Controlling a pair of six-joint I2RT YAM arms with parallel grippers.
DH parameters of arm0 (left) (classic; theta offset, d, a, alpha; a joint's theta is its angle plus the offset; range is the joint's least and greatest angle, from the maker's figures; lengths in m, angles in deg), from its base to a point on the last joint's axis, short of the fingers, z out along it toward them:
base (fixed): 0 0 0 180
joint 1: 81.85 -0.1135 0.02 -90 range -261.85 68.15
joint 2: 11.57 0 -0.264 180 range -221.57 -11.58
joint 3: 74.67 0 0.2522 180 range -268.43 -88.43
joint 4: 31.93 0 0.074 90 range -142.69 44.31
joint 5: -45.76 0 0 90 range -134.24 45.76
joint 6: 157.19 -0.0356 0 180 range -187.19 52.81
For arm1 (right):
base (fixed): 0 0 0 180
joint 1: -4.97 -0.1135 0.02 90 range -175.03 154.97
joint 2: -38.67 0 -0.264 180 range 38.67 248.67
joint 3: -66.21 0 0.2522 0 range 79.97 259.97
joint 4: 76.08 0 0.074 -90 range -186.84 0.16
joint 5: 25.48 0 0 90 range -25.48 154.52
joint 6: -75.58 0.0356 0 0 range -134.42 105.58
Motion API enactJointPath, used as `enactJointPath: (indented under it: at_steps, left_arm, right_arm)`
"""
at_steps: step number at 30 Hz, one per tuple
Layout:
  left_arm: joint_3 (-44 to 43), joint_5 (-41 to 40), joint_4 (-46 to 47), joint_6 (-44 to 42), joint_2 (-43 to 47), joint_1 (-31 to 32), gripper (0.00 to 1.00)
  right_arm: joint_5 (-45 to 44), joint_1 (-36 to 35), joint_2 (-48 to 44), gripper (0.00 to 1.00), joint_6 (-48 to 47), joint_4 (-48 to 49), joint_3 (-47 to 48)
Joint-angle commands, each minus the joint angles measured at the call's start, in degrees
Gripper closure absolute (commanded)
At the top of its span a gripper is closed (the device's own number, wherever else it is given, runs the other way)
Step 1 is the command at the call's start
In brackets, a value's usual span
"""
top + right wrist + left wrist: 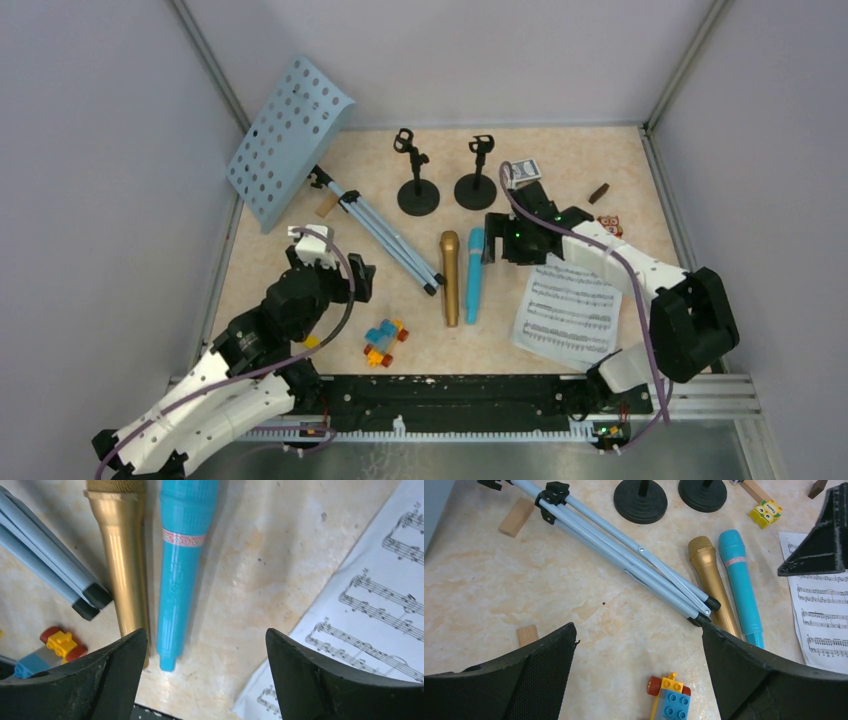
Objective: Pack up the instrument practice props
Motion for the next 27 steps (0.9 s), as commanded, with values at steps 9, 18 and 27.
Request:
enactJointPath:
  at_steps: [9, 18, 27]
  left_arm:
    - [-5.6, -4.8, -6.0, -2.3, 0.1, 0.0, 0.01]
    - [-3.1, -7.5, -4.9, 0.3, 6.3, -0.1, 0.01]
    - [-2.4, -9.1, -4.7, 0.5, 6.0, -0.1, 0.01]
  right_arm:
    - [30.8, 28.6, -20.6, 0.12, -9.7, -5.2, -5.9]
    - [28.5, 36.7, -46.2, 0.12, -4.3, 2.4, -10.6]
    - [21.2, 32.6, -52.6, 0.13, -13.0, -4.0, -6.9]
